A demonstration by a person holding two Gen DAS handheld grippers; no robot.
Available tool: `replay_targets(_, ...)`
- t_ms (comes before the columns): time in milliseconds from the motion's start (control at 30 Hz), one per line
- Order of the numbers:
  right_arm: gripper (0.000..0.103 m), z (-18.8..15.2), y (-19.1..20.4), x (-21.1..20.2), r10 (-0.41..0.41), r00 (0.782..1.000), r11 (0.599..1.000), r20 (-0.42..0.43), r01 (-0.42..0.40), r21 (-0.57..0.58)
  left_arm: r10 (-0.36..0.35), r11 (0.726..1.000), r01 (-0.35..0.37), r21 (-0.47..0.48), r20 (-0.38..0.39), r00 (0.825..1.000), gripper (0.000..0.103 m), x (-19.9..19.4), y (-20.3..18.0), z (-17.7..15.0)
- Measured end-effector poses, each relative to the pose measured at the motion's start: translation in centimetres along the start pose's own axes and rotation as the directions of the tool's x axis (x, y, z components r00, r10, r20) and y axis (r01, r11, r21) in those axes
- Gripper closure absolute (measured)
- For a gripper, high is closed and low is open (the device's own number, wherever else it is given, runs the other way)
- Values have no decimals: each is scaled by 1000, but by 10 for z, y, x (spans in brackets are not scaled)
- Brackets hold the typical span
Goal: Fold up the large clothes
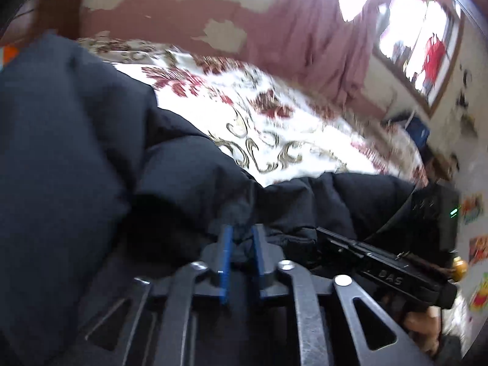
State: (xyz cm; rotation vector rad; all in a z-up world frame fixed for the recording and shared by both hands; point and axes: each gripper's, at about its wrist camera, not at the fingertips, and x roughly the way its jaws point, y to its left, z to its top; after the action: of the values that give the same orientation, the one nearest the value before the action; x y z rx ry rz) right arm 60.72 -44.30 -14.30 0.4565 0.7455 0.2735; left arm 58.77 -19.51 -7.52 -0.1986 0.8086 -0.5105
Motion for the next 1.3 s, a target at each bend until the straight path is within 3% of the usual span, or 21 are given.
replay_targets(33, 93, -1, 0, -4, -2, 1000, 1000, 9, 2, 3, -4, 1000, 4, -23, 16, 1000, 79, -8, 3, -3)
replay_targets(133, 71, -3, 4, -19, -10, 999, 1000, 49, 10, -2, -12, 999, 14, -52, 51, 999, 61, -29, 5, -9)
replay_targets(200, 52, 0, 7, -26, -3, 999, 1000, 41, 3, 2, -8, 999, 11, -50, 72, 997, 44, -44, 2, -11)
replay_targets(233, 51, 3, 11, -31, -16, 1000, 1000, 26, 16, -4, -15, 999, 19, -47, 83, 996, 42, -54, -1, -13)
replay_targets(300, 45, -1, 17, -41, -48, 999, 999, 23, 48, -18, -1, 999, 5, -44, 91, 996, 28, -67, -4, -14)
replay_targets(433, 39, -2, 25, -70, -67, 997, 998, 41, 68, -4, 31, 997, -23, -77, 108, 994, 19, -96, -2, -17)
replay_targets(500, 29, -4, 33, -83, -103, 993, 994, 58, 105, -25, 48, 995, -37, -98, 117, 992, 12, -108, -2, -18)
replay_targets(633, 18, -12, 53, -119, -182, 973, 973, 139, 199, -121, 87, 992, -72, -104, 141, 986, 6, -133, -5, -24)
replay_targets(867, 5, -34, 79, -185, -179, 954, 954, 241, 228, -195, 146, 989, -138, -60, 147, 978, 1, -177, -21, -39)
replay_targets(1000, 3, -57, 98, -217, -154, 946, 946, 284, 224, -235, 154, 988, -149, -44, 175, 973, 1, -203, -31, -52)
replay_targets(1233, 3, -99, 123, -269, -106, 938, 944, 330, 199, -263, 207, 975, -220, 18, 261, 943, 0, -253, -59, -87)
replay_targets(1300, 2, -113, 132, -283, -96, 933, 936, 348, 203, -286, 204, 975, -221, 38, 257, 945, 0, -263, -68, -98)
